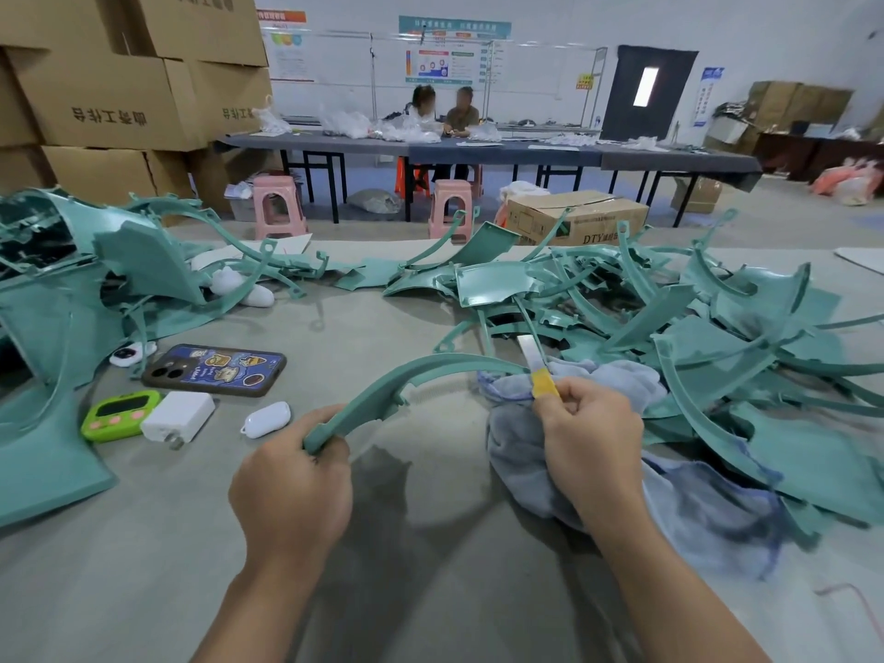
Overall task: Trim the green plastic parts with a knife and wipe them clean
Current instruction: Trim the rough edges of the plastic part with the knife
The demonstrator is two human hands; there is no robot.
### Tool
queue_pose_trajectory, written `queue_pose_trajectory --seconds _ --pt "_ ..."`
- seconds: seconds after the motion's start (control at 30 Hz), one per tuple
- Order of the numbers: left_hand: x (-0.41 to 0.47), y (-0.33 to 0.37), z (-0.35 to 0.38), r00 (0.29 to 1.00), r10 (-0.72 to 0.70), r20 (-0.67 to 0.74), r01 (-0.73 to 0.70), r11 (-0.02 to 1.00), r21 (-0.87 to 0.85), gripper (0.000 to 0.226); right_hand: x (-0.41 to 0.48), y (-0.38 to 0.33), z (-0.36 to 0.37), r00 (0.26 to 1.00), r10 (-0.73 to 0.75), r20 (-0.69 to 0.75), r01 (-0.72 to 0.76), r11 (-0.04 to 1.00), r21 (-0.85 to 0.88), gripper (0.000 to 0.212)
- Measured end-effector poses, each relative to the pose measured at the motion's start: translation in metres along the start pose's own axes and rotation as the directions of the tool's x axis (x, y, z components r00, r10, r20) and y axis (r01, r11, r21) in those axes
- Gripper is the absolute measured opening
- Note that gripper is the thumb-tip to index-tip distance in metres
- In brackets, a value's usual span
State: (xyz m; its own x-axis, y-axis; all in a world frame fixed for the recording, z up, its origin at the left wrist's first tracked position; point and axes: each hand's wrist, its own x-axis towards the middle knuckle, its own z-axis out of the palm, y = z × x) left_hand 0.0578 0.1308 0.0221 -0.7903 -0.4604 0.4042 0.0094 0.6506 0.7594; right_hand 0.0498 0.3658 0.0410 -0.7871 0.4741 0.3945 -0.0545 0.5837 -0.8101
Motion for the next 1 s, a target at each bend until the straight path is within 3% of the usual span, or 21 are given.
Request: queue_pose_trajectory --seconds 0.1,0.17,0.23,0.4,0.5,0.67,0.77,0.83,1.0 --pt "-0.001 0.002 -0.001 0.997 0.066 0.038 -0.067 0.998 0.01 0.049 -0.002 -0.001 -0.002 0.997 -0.024 -0.07 0.025 0.999 0.023 0.038" --pt "-0.002 0.003 -0.002 0.992 0.114 0.06 -0.114 0.993 0.001 0.04 -0.001 -0.001 -0.006 0.989 -0.056 -0.14 0.058 0.998 0.011 0.03" --pt "-0.002 0.003 0.0 0.989 0.136 0.058 -0.135 0.991 -0.024 0.033 0.003 0.001 -0.009 0.991 -0.075 -0.114 0.079 0.996 0.031 0.027" --pt "-0.002 -0.002 0.006 0.997 0.061 0.045 -0.058 0.995 -0.078 0.027 0.002 0.004 -0.004 0.995 0.083 0.053 -0.086 0.994 0.063 0.021" --pt "-0.003 -0.002 0.006 0.998 0.036 0.048 -0.03 0.992 -0.121 0.027 0.001 0.001 -0.004 0.995 0.096 0.002 -0.096 0.988 0.12 0.019" --pt "0.002 0.007 0.001 0.986 -0.127 0.107 0.158 0.914 -0.374 0.022 -0.004 -0.004 -0.004 0.998 -0.058 -0.033 0.064 0.974 0.218 0.023" --pt "0.005 0.008 -0.002 0.955 -0.206 0.215 0.291 0.798 -0.528 0.006 -0.008 -0.005 0.0 0.959 -0.281 0.05 0.275 0.957 0.093 0.019" --pt "0.007 0.008 -0.004 0.914 -0.248 0.321 0.399 0.694 -0.6 0.016 -0.013 -0.006 0.005 0.915 -0.395 0.081 0.398 0.917 -0.02 0.016" --pt "0.008 0.01 -0.009 0.816 -0.204 0.541 0.546 0.583 -0.602 0.025 -0.01 -0.005 0.006 0.9 -0.417 0.129 0.435 0.884 -0.173 0.015"
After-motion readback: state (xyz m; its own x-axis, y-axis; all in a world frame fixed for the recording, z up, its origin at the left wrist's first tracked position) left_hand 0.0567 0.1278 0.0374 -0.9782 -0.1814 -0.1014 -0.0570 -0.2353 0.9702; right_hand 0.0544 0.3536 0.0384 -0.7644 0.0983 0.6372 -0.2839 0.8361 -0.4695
